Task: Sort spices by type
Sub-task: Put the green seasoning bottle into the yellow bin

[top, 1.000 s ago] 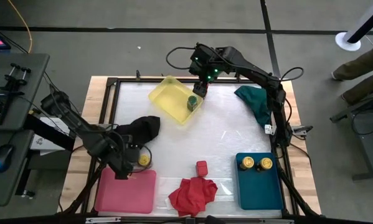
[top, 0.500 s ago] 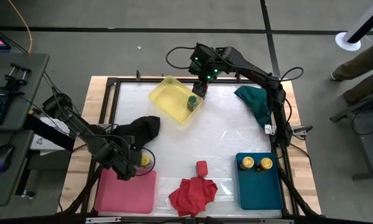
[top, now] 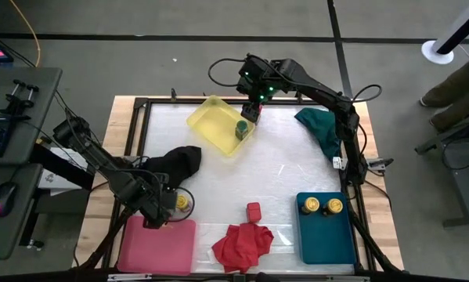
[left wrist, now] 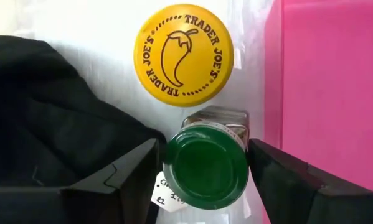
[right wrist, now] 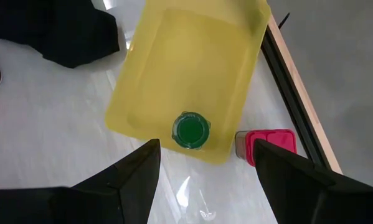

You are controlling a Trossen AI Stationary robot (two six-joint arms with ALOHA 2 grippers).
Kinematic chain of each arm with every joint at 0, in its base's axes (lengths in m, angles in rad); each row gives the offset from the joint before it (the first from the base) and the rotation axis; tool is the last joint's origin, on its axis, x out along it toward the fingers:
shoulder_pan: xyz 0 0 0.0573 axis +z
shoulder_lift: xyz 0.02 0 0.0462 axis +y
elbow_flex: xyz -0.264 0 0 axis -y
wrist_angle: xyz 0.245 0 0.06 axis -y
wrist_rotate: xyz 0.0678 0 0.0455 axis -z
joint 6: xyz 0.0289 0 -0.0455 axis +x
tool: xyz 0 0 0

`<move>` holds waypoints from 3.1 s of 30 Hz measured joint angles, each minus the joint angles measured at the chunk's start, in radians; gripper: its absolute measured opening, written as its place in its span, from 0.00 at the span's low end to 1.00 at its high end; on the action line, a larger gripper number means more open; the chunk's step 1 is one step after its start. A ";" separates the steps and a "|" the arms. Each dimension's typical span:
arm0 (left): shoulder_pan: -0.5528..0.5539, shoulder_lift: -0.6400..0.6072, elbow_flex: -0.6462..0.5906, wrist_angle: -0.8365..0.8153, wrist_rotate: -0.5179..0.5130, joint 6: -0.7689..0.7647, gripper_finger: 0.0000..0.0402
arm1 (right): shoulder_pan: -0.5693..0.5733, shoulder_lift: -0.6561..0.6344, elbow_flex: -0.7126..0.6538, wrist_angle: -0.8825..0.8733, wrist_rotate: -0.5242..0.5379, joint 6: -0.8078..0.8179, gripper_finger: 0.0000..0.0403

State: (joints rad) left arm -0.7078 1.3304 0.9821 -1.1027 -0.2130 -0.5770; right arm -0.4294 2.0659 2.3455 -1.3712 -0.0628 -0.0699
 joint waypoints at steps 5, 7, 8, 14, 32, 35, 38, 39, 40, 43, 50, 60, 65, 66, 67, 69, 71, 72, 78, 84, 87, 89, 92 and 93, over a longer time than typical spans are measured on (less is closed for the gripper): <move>0.000 -0.020 0.009 -0.010 0.024 0.013 0.58 | 0.000 0.000 0.000 0.001 -0.001 -0.002 0.63; 0.000 -0.031 0.021 -0.010 0.024 0.017 0.58 | 0.000 0.000 0.000 0.005 -0.001 -0.002 0.63; 0.000 -0.037 0.026 -0.009 0.024 0.017 0.58 | 0.000 0.000 0.000 0.008 -0.001 -0.002 0.63; 0.000 -0.048 0.028 -0.028 0.027 0.013 0.58 | 0.000 0.000 0.000 0.017 -0.002 -0.002 0.63; 0.009 -0.048 0.011 -0.041 0.058 -0.070 0.58 | 0.000 0.000 0.000 0.048 -0.002 -0.002 0.63; 0.016 -0.047 -0.014 -0.042 0.065 -0.073 0.58 | 0.000 0.000 0.000 0.056 -0.002 -0.002 0.63; 0.028 -0.047 -0.033 -0.027 0.066 -0.061 0.58 | 0.000 0.000 0.000 0.056 -0.002 -0.002 0.63; 0.028 -0.047 -0.036 -0.021 0.065 -0.058 0.58 | 0.000 0.000 0.000 0.056 -0.002 -0.002 0.63; 0.028 -0.047 -0.040 -0.016 0.065 -0.058 0.58 | 0.000 0.000 0.000 0.056 -0.002 -0.002 0.63; 0.028 -0.047 -0.051 0.020 0.065 -0.049 0.58 | 0.000 0.000 0.000 0.056 -0.002 -0.002 0.63; 0.028 -0.048 -0.104 0.092 0.070 -0.042 0.58 | 0.000 0.000 0.000 0.056 -0.002 -0.002 0.63; 0.028 -0.048 -0.157 0.132 0.065 0.027 0.58 | 0.000 0.000 0.000 0.056 -0.002 -0.002 0.63; 0.028 -0.048 -0.192 0.196 0.063 0.038 0.54 | 0.000 0.000 0.000 0.056 -0.002 -0.002 0.63; 0.028 -0.048 -0.199 0.212 0.061 0.037 0.52 | 0.000 0.000 0.000 0.056 -0.002 -0.002 0.63; 0.028 -0.050 -0.203 0.220 0.060 0.037 0.50 | 0.000 0.000 0.000 0.056 -0.002 -0.002 0.63; 0.028 -0.051 -0.205 0.223 0.057 0.038 0.46 | 0.000 0.000 0.000 0.056 -0.002 -0.002 0.63; 0.028 -0.059 -0.204 0.209 0.051 0.037 0.42 | 0.000 0.000 0.000 0.056 -0.001 -0.012 0.63; 0.028 -0.066 -0.201 0.186 0.048 0.033 0.41 | 0.000 0.000 0.000 0.056 -0.001 -0.018 0.63; 0.075 -0.213 -0.115 -0.167 -0.077 -0.060 0.41 | -0.008 -0.014 0.001 0.088 0.007 -0.044 0.63; 0.243 -0.384 0.027 -0.380 -0.347 -0.136 0.41 | -0.031 -0.088 0.005 0.114 0.036 -0.003 0.63; 0.402 -0.400 0.083 -0.254 -0.476 -0.014 0.41 | -0.032 -0.115 0.003 0.112 0.036 0.048 0.63; 0.527 -0.383 0.090 -0.093 -0.476 0.148 0.41 | -0.026 -0.128 0.003 0.109 0.033 0.089 0.63; 0.715 -0.306 0.086 0.196 -0.361 0.372 0.41 | -0.009 -0.142 0.003 0.109 0.033 0.148 0.63; 0.773 -0.267 0.084 0.272 -0.325 0.432 0.41 | -0.001 -0.143 0.003 0.110 0.033 0.163 0.63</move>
State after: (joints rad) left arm 0.0656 1.0634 1.0660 -0.8308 -0.5376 -0.1449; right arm -0.4304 1.9224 2.3482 -1.2613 -0.0295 0.0927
